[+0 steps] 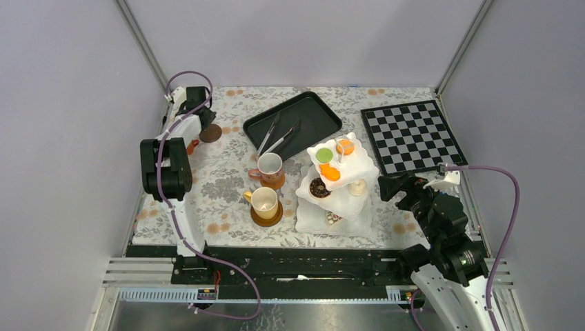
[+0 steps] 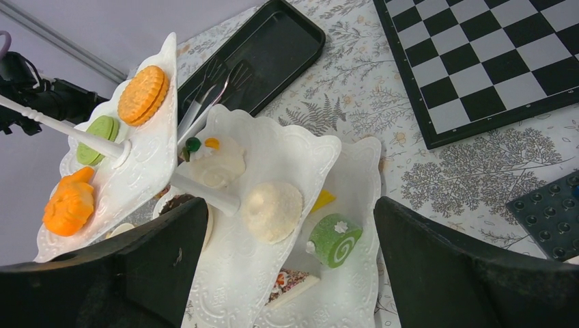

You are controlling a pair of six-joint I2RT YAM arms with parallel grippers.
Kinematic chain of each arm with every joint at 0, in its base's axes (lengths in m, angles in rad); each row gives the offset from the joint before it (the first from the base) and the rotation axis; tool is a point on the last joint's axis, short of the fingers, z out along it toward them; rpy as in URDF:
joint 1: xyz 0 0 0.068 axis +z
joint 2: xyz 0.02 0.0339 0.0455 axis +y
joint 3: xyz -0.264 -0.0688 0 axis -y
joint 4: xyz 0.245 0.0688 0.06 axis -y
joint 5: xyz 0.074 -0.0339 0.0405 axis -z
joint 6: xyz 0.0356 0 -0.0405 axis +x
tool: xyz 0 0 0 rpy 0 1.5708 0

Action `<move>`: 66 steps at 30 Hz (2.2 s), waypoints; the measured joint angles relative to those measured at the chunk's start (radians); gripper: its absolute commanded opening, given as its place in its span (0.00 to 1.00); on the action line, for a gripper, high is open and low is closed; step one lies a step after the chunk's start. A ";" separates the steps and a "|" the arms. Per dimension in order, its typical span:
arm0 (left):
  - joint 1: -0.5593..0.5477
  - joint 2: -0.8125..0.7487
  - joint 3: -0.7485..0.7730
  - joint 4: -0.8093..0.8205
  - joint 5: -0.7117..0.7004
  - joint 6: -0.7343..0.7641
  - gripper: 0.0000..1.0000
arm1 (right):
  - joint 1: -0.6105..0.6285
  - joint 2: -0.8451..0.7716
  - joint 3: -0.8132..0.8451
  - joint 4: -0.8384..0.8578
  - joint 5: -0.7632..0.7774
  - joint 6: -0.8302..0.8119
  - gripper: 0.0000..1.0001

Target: Serve the afternoon tea

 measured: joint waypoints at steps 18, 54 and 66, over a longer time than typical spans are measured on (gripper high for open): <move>0.018 0.187 0.161 -0.194 0.007 -0.048 0.24 | 0.000 0.003 0.000 0.000 0.031 0.003 0.98; -0.186 -0.468 -0.671 -0.197 0.092 -0.130 0.21 | 0.000 -0.032 -0.007 0.001 0.027 0.003 0.98; -0.202 -0.584 -0.778 -0.209 0.095 -0.168 0.21 | 0.000 -0.035 -0.015 0.001 0.008 0.003 0.98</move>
